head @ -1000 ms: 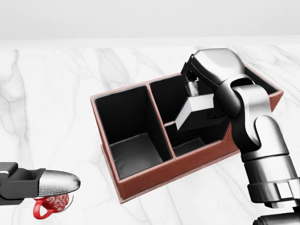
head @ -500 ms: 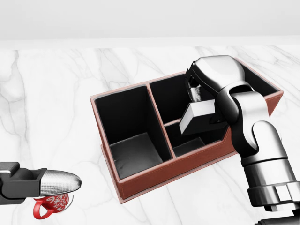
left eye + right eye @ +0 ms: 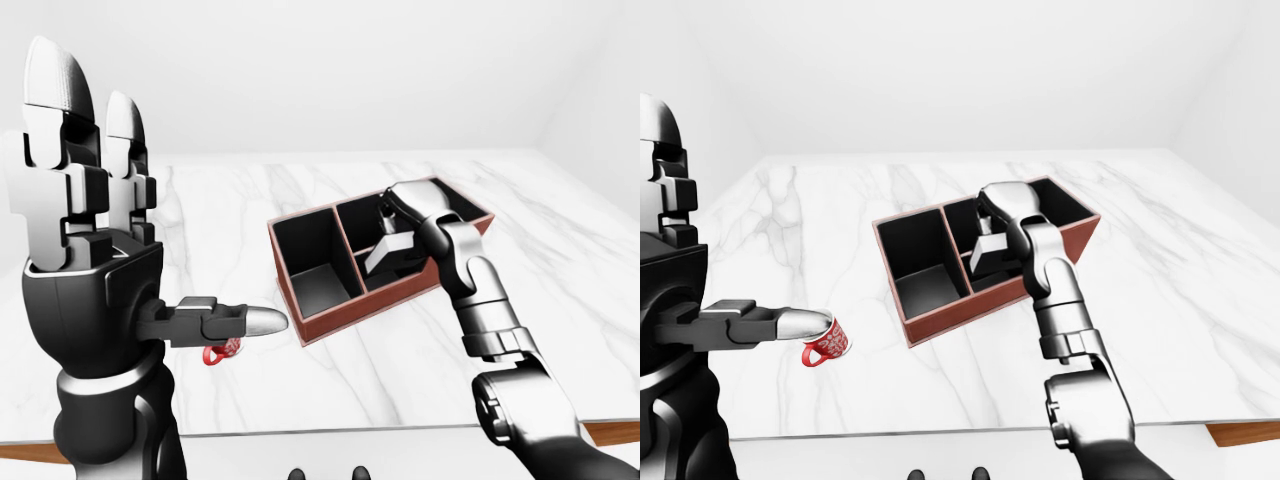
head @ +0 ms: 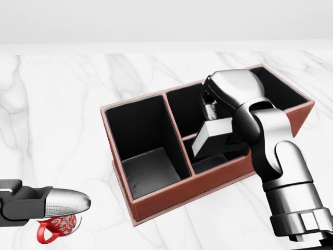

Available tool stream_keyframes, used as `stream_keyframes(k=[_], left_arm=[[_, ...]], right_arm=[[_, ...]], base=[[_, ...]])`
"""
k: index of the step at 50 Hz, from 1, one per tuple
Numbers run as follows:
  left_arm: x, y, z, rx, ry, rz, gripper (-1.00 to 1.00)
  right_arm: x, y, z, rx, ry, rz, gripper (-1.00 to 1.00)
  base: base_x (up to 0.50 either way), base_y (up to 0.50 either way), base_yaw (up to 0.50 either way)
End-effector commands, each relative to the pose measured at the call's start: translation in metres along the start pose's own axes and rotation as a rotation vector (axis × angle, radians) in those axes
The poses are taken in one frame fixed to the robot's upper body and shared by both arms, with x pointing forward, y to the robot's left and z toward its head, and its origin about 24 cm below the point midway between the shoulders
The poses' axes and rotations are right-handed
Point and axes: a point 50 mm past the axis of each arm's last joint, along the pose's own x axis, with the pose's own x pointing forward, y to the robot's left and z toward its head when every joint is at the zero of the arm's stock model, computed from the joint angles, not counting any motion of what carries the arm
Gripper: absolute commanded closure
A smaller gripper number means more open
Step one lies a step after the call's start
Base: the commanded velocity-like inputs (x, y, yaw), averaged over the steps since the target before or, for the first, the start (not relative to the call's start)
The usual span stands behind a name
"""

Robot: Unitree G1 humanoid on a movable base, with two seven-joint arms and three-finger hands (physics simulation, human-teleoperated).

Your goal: Pick up the book and place it in the back compartment of the caddy.

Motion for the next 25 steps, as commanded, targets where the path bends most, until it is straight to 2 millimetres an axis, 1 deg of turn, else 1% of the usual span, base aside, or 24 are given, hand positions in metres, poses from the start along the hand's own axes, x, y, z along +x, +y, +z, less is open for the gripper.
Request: stream_keyframes(k=[1, 25], left_arm=[[0.0, 0.0, -0.001, -0.001, 0.002, 0.0, -1.0], [0.0, -0.001, -0.001, -0.003, 0.006, -0.001, -1.0]], right_arm=[[0.001, -0.003, 0.003, 0.014, -0.01, -0.036, 1.0], [0.014, 0.011, -0.004, -0.064, 0.039, -0.067, 1.0]], base=[[0.0, 0.0, 0.0], [0.0, 0.0, 0.0]])
